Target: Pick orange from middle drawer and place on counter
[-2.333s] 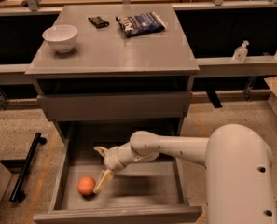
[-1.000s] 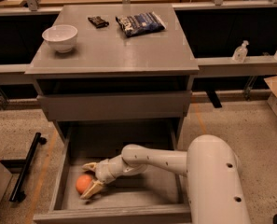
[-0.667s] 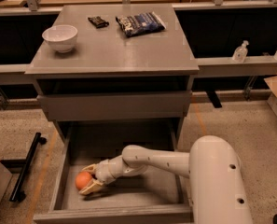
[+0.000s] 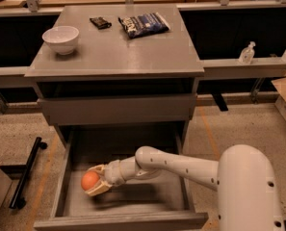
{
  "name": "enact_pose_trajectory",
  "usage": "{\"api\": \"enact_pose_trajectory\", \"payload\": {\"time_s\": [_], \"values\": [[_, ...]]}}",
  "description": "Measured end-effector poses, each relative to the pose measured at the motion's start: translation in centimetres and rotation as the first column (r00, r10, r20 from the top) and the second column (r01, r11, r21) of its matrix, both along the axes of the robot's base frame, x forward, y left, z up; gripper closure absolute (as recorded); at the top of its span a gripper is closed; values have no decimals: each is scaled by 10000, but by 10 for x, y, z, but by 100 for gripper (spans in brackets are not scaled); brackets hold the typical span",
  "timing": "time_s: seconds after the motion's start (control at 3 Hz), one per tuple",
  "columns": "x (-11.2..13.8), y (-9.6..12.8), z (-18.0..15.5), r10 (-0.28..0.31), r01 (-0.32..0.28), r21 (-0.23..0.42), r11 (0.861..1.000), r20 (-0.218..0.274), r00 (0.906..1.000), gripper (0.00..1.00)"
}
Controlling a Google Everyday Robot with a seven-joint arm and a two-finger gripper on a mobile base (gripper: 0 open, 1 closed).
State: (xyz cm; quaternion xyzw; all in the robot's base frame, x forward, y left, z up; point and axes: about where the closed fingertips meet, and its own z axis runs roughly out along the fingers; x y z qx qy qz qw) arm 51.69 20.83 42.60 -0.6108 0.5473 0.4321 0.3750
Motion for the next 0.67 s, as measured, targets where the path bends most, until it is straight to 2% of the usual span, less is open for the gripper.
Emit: {"api": "enact_pose_trajectory", "payload": {"time_s": [0.33,0.67], "values": [[-1,-41,59,21,-25,749,9972,54,10000,100],[1,-104,137,171,-192,1227,9923,182,9997,100]]}}
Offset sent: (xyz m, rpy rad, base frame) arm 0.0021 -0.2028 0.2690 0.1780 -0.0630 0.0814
